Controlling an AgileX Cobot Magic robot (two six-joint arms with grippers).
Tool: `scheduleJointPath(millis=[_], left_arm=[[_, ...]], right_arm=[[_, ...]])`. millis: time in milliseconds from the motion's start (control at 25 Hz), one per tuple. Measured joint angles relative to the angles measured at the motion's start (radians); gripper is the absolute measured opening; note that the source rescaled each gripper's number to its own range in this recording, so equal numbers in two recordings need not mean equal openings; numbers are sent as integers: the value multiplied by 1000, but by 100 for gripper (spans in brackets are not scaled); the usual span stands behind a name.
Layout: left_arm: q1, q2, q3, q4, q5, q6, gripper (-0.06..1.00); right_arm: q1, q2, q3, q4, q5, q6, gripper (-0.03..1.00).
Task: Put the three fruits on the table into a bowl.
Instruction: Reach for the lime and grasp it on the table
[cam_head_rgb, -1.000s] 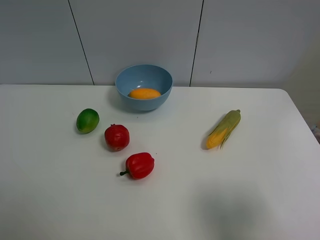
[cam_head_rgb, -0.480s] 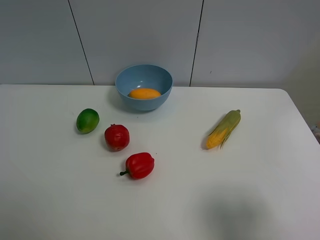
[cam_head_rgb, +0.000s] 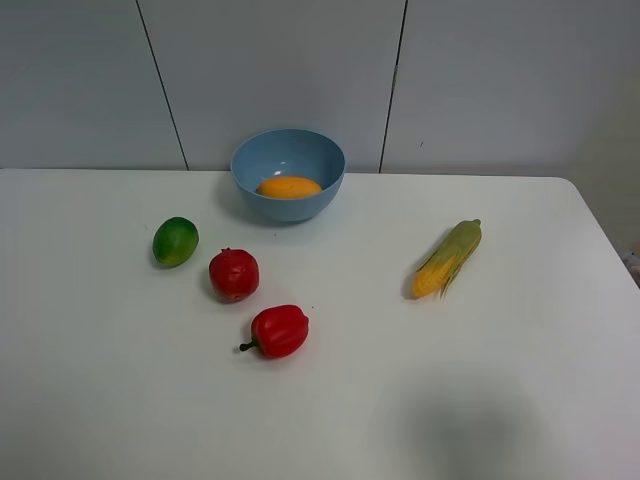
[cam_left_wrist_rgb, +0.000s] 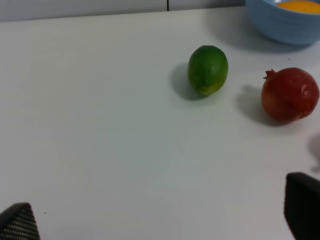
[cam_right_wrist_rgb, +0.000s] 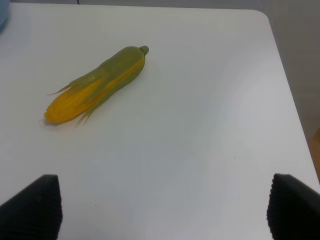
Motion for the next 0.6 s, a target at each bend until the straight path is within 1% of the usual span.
scheduleJointPath(millis=[280, 440, 600], left_arm=[[-3, 0, 0, 0, 0, 0, 100], [-52, 0, 0, 0, 0, 0, 100], [-58, 0, 0, 0, 0, 0, 100]], right_arm=[[0, 0, 0, 0, 0, 0, 42], [0, 0, 0, 0, 0, 0, 42], [0, 0, 0, 0, 0, 0, 42]])
